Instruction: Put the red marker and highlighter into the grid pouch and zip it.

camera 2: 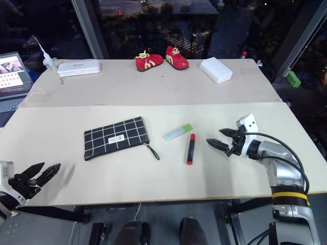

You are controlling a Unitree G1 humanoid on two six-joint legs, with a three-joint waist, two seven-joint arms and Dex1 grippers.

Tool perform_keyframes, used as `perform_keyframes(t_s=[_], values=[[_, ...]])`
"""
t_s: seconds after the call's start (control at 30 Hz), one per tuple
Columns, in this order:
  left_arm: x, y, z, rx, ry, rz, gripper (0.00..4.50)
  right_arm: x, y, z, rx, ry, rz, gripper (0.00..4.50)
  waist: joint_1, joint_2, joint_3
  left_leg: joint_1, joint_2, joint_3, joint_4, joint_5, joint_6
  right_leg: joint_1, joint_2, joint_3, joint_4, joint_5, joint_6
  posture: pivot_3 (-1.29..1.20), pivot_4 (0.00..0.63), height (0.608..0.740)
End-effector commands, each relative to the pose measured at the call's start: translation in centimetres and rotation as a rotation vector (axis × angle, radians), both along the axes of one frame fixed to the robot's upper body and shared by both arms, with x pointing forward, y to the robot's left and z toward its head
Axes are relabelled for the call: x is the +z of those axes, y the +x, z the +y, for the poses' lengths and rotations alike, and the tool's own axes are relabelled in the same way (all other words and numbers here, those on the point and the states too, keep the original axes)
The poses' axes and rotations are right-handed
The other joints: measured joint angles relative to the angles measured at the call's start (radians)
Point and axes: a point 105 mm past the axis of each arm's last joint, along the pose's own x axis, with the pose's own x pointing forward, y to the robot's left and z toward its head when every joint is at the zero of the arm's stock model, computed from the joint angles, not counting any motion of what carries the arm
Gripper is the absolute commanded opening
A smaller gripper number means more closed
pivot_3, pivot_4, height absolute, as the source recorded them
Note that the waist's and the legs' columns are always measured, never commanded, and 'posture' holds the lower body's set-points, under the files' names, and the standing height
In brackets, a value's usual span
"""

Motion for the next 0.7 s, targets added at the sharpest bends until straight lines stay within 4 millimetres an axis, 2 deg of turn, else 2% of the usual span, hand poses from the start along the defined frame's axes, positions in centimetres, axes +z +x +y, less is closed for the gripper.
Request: perform_keyframes(t_s=[0.03, 0.1, 0.23, 0.3, 0.4, 0.47, 0.57, 0.7], values=[[1.7, 0.1, 0.1, -0.033, 0.028, -0.076, 3.59, 1.3, 0.6, 0.2, -0.006, -0.002, -0.061, 4.22, 0.0, 0.0, 0.0, 0.0, 0.0, 0.0, 0.0, 0.0, 0.0, 0.0, 0.0, 0.0, 0.0, 0.0, 0.0, 0.0, 0.15, 0.74], [2.2, 0.4, -0.3, -0.106, 0.056, -0.109, 3.59, 1.0, 1.1, 0.0, -0.042, -0.002, -0.053, 3.74, -0.001, 0.0, 0.0, 0.0, 0.0, 0.0, 0.0, 0.0, 0.0, 0.0, 0.0, 0.0, 0.0, 0.0, 0.0, 0.0, 0.15, 0.74], [1.1, 0.9, 1.0, -0.159, 0.272, -0.059, 3.59, 2.0, 1.3, 0.5, -0.02, 0.028, -0.086, 2.38, 0.0, 0.0, 0.0, 0.0, 0.0, 0.001, 0.0, 0.0, 0.0, 0.0, 0.0, 0.0, 0.0, 0.0, -0.001, 0.0, 0.15, 0.74], [1.2, 1.1, 1.3, -0.177, 0.33, -0.072, 3.59, 2.6, 1.5, 0.7, -0.016, 0.046, -0.097, 1.75, 0.0, 0.0, 0.0, 0.0, 0.0, 0.001, 0.0, 0.0, 0.0, -0.001, 0.0, -0.001, 0.0, -0.001, -0.001, 0.0, 0.15, 0.74], [1.9, 1.7, 1.7, -0.19, 0.387, -0.109, 3.59, 3.2, 1.5, 1.4, 0.02, 0.046, -0.117, 0.61, 0.0, 0.0, 0.0, -0.001, 0.0, 0.001, 0.0, 0.0, 0.0, -0.001, 0.0, -0.001, 0.0, 0.0, -0.001, 0.0, 0.15, 0.74], [1.7, 1.8, 1.5, -0.246, 0.469, -0.098, 3.59, 3.5, 1.3, 2.4, 0.068, 0.038, -0.125, 0.02, 0.0, 0.0, 0.0, 0.0, 0.0, 0.001, 0.0, 0.0, 0.0, -0.001, 0.0, -0.001, 0.0, 0.0, -0.001, 0.0, 0.15, 0.74], [1.1, 1.9, 1.3, -0.326, 0.573, -0.071, 3.59, 4.2, 1.1, 5.0, 0.156, 0.031, -0.144, 0.02, -0.002, 0.0, 0.0, 0.0, 0.001, 0.001, 0.0, 0.0, 0.0, -0.001, 0.0, -0.001, 0.001, 0.0, -0.001, 0.0, 0.15, 0.74], [0.9, 2.4, 0.8, -0.42, 0.655, -0.074, 3.59, 6.2, 1.2, 10.3, 0.266, 0.068, -0.176, 0.02, -0.01, 0.0, 0.0, 0.0, 0.002, 0.003, 0.0, 0.0, 0.0, -0.003, 0.0, -0.001, 0.002, 0.0, -0.002, 0.0, 0.15, 0.74]])
